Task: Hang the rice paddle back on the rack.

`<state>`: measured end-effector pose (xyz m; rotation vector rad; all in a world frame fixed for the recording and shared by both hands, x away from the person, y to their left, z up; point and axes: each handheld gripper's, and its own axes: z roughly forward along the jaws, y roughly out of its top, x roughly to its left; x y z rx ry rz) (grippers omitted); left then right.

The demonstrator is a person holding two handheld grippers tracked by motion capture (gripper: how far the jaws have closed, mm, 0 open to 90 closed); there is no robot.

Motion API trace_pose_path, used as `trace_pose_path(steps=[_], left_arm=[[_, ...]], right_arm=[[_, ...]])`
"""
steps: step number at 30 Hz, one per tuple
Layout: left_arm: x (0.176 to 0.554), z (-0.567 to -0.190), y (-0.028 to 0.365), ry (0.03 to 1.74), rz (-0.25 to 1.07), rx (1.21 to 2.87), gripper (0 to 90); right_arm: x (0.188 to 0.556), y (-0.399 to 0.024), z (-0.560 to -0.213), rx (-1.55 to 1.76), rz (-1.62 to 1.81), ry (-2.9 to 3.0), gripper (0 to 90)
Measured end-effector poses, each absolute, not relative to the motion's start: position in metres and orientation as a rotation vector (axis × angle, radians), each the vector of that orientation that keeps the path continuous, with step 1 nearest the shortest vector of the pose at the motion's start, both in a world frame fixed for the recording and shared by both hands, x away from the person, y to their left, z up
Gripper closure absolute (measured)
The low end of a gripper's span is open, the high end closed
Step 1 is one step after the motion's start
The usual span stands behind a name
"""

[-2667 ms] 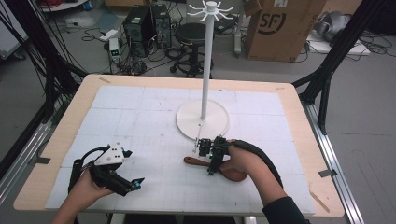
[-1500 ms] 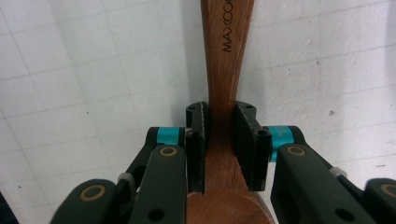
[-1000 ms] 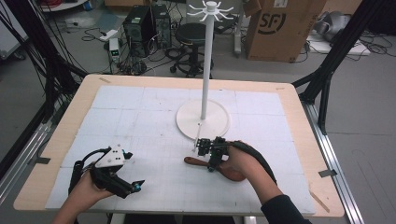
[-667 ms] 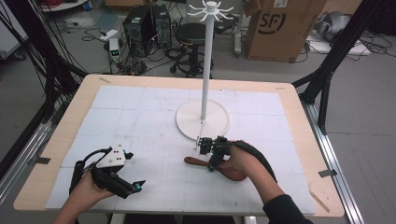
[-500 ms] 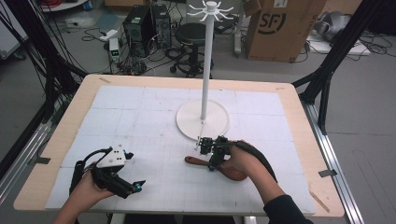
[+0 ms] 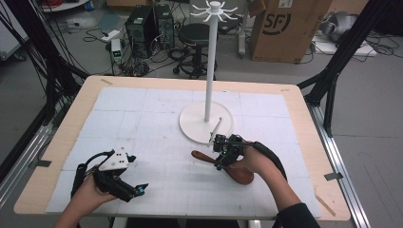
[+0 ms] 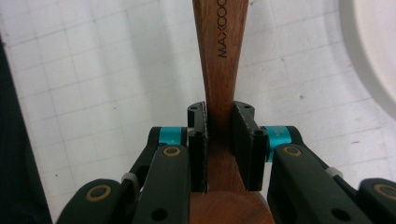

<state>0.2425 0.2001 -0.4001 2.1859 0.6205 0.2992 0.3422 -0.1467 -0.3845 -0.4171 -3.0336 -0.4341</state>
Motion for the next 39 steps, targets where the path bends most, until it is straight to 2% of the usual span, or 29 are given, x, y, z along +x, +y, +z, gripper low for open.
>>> trace_pose_path(steps=[14,39], left_arm=[[0.242,-0.400,0.200,0.629,0.299,2.176,1.7],[0.242,-0.400,0.197,0.618,0.298,2.185,1.6]], right_arm=[[0.338,-0.181,-0.362,-0.466,-0.711,-2.990,77.0],[0.339,-0.220,-0.340,-0.594,-0.919,-2.943,77.6]])
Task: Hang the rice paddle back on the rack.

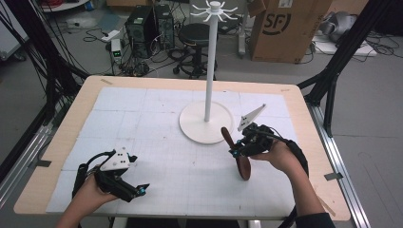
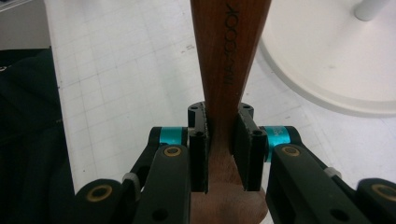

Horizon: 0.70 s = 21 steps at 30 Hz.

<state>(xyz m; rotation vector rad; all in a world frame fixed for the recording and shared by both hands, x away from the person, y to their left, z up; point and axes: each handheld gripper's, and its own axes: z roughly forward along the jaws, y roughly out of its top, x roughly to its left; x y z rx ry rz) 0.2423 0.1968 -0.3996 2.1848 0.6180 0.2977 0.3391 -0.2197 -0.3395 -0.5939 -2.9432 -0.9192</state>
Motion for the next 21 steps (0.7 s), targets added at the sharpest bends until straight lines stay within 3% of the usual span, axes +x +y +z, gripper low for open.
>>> trace_pose_path(steps=[21], left_arm=[[0.243,-0.400,0.195,0.617,0.295,2.192,1.6]], right_arm=[[0.343,-0.233,-0.314,-0.676,-0.984,-2.927,77.7]])
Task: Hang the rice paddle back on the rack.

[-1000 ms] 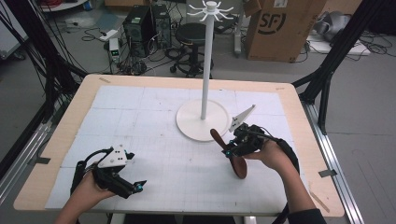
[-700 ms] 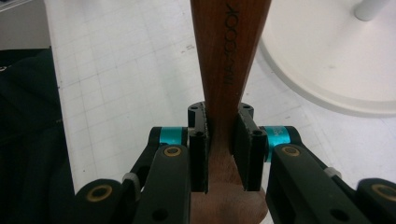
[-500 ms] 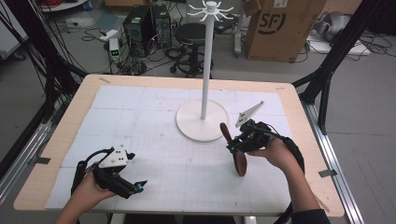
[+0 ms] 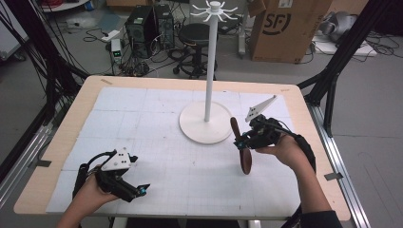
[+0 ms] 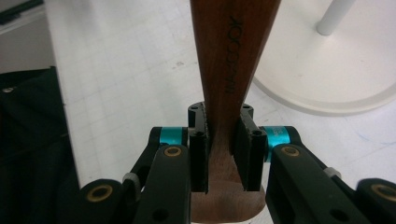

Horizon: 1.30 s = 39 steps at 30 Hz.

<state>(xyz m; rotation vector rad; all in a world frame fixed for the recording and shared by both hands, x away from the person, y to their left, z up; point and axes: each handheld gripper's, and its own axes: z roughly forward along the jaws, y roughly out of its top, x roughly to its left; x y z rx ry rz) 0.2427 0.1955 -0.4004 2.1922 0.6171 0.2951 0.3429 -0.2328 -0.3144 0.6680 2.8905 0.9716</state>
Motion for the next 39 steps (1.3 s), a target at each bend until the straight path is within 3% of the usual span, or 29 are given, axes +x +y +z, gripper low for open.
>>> trace_pose_path(steps=[39], left_arm=[[0.242,-0.399,0.198,0.616,0.294,2.182,1.6]], right_arm=[[0.375,-0.225,-0.191,0.614,1.084,2.736,77.7]])
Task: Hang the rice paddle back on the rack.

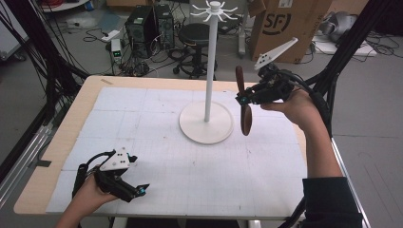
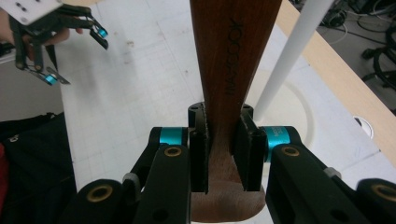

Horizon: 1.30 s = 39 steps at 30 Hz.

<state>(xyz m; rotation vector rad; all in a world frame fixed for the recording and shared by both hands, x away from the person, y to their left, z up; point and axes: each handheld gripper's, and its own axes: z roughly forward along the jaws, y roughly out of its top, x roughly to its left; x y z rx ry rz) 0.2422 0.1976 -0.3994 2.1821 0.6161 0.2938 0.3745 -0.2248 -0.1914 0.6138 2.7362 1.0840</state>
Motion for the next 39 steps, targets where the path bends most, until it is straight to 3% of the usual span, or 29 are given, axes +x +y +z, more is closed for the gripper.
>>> trace_pose_path(steps=[39], left_arm=[[0.243,-0.401,0.202,0.635,0.275,2.172,1.6]], right_arm=[[0.430,-0.216,-0.125,0.644,1.124,2.657,77.7]])
